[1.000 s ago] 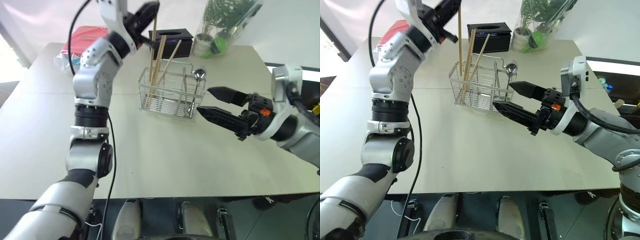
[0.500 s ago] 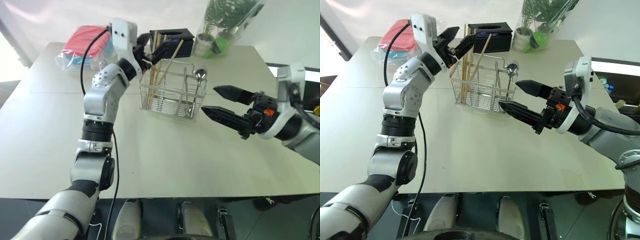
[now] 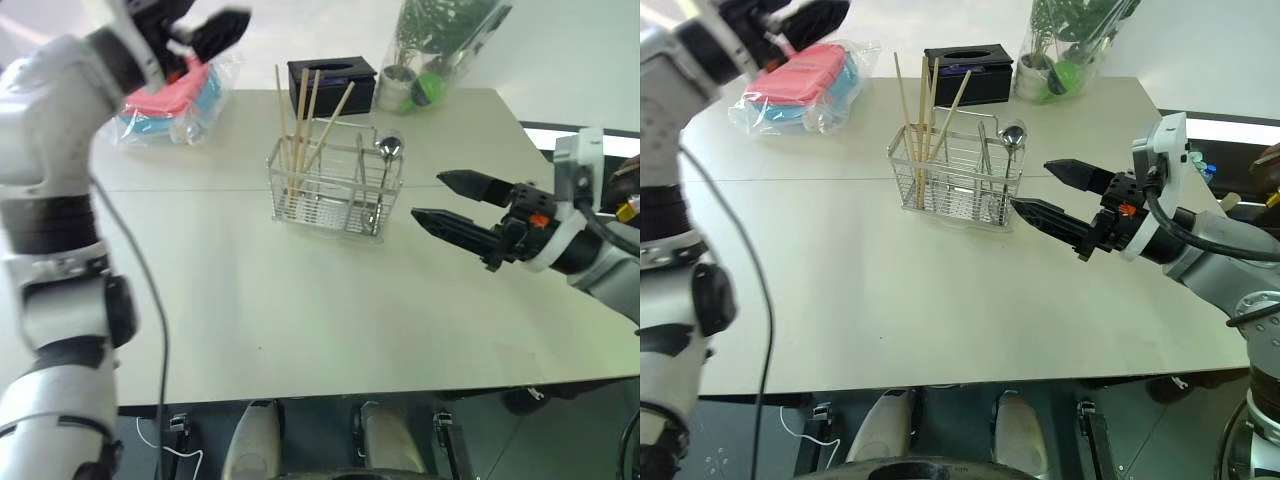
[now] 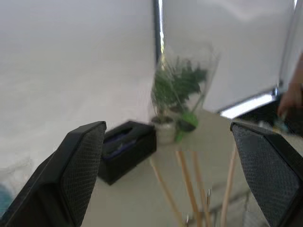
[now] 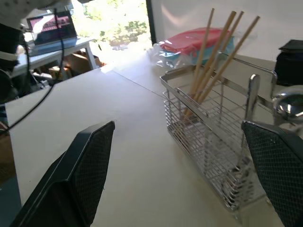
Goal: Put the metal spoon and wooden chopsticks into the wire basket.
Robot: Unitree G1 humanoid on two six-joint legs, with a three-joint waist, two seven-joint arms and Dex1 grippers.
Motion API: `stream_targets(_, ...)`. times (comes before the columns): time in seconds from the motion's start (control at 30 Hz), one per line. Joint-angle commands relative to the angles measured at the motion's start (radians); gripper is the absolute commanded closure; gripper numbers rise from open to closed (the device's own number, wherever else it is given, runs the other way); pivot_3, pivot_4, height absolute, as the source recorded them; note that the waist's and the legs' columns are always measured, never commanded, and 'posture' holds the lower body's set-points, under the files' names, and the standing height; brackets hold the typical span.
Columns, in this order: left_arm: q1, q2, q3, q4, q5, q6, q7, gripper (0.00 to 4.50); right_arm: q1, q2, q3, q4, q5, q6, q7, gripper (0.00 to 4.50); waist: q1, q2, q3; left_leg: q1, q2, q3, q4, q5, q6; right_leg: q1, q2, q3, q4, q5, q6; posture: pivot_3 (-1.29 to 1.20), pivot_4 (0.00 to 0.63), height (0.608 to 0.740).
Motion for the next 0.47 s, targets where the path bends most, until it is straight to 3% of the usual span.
stream_targets(0.03,0.128,0.142,0.008,-0.079,0.008,-0.018,-0.149,0.06,-0.009,0.011,-0.014,0.021,-0.058,-0.046,0.037,0.03,-0.007,0.000,0.000,0.000,0.000,0.000,0.000,0.000,0.000,0.000,0.000,0.000,0.000,0.000,0.000,0.00,0.150,0.710)
stream_targets(0.1,0.259,0.232,0.050,-0.163,-0.003,-0.013,-0.203,0.06,-0.016,0.015,-0.004,0.052,-0.102,-0.061,0.052,0.03,-0.011,-0.001,0.001,0.000,0.001,0.000,0.000,0.000,0.000,0.000,0.000,0.000,0.000,0.000,-0.001,0.00,0.150,0.710)
stream_targets(0.2,0.391,0.295,0.122,-0.267,-0.031,-0.001,-0.231,0.06,-0.027,0.021,0.008,0.081,-0.140,-0.069,0.076,0.03,-0.007,-0.001,0.001,-0.003,0.001,0.000,0.000,0.000,0.000,-0.002,-0.001,0.000,-0.002,0.000,-0.001,0.00,0.150,0.710)
stream_targets(0.47,0.526,0.307,0.256,-0.415,-0.089,0.084,-0.158,0.06,-0.082,0.040,0.045,0.127,-0.201,-0.062,0.135,0.03,0.000,0.000,0.001,-0.003,0.001,0.001,0.000,0.000,0.000,-0.003,-0.001,0.000,-0.002,0.000,-0.001,0.00,0.150,0.710)
